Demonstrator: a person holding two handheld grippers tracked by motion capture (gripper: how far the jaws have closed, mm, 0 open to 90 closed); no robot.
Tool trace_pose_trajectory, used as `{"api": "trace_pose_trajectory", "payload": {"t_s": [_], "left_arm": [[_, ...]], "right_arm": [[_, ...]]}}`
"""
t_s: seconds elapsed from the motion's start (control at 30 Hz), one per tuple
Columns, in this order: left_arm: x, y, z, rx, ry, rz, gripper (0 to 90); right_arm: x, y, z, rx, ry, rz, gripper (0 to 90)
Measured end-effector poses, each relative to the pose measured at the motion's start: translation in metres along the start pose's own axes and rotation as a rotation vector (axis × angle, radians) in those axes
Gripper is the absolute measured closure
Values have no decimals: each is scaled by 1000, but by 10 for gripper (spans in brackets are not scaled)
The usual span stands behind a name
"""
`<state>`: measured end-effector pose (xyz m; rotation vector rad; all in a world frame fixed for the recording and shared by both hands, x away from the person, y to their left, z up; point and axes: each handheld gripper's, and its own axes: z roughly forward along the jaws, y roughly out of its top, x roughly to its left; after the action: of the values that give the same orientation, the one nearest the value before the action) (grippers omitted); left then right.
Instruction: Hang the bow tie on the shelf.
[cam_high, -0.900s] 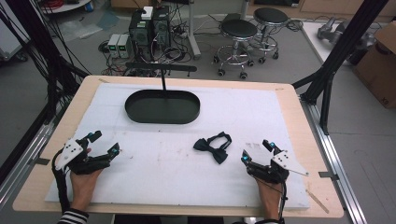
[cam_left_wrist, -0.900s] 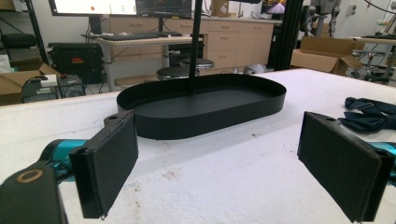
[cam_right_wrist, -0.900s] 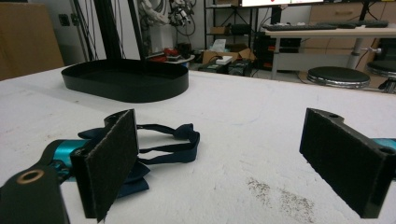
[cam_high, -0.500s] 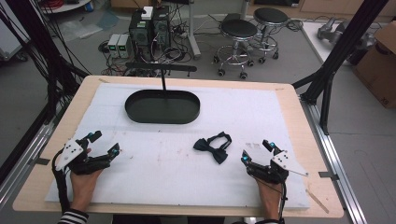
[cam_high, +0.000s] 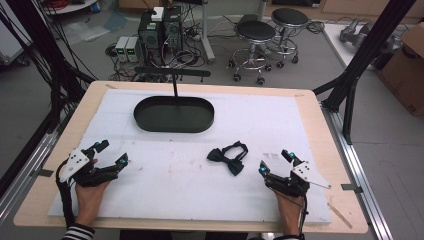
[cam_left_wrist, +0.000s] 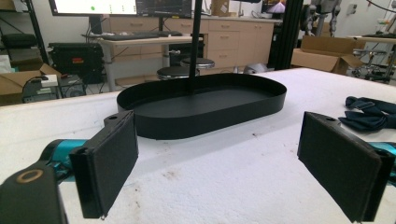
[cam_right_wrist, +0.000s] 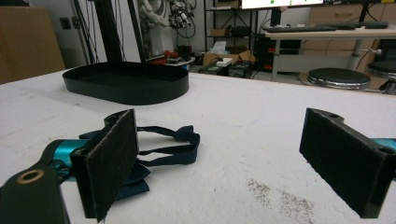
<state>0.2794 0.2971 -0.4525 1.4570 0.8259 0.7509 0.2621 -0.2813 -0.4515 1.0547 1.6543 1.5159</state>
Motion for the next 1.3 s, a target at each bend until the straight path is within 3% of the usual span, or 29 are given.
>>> {"api": "trace_pose_trajectory", "payload": {"t_s": [0.33, 0.67, 0.9, 1.1, 1.3], "left_arm": [[0, 0, 0, -1, 2, -5, 129], [0, 0, 0, -1, 2, -7, 129], [0, 0, 0, -1, 1, -4, 129], [1, 0, 0, -1, 1, -5, 129], [1, 0, 0, -1, 2, -6, 129]], "right_arm": [[1, 2, 5, 38, 2, -13, 108], [7, 16, 14, 86, 56, -53, 108], [7, 37, 27, 142, 151, -42, 108], [12, 51, 40, 201, 192, -87, 108], [14, 56, 49, 261, 225, -84, 109]]}}
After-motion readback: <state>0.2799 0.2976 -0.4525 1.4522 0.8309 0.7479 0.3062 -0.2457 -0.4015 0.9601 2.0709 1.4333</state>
